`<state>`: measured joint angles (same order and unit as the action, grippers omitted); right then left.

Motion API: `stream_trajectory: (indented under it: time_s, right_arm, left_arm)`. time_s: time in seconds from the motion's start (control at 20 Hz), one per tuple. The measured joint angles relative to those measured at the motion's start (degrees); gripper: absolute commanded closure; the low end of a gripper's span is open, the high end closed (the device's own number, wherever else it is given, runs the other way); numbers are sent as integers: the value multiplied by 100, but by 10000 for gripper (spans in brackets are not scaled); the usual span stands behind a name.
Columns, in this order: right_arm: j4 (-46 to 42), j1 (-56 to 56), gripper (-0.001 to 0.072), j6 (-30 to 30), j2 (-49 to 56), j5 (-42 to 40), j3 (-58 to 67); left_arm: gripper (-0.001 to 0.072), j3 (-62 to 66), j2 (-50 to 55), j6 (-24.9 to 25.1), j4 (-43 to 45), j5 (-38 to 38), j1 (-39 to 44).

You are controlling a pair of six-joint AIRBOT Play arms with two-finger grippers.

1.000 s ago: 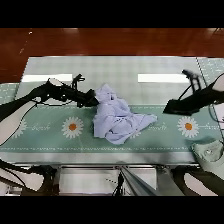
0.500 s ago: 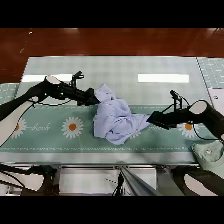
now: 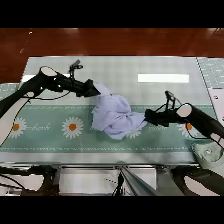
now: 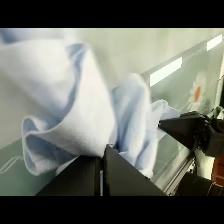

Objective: Fold the shirts.

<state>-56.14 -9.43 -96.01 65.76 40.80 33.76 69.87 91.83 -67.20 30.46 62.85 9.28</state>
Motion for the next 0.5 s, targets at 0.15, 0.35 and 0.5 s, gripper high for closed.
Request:
stream_trajectory:
  time_s: [0.15, 0.35, 0.5]
  right_arm:
    - [-413, 343, 681, 17, -955, 254, 452]
    - [-1185, 767, 681, 129, -2352, 632, 1344]
    - [-1709, 898, 681, 168, -3086, 997, 2028]
  left_arm:
    - [682, 643, -505, 66, 2, 15, -136]
    - [682, 1620, -1434, 101, 7, 9, -501]
    - [683, 2090, -2162, -9, 507, 22, -804]
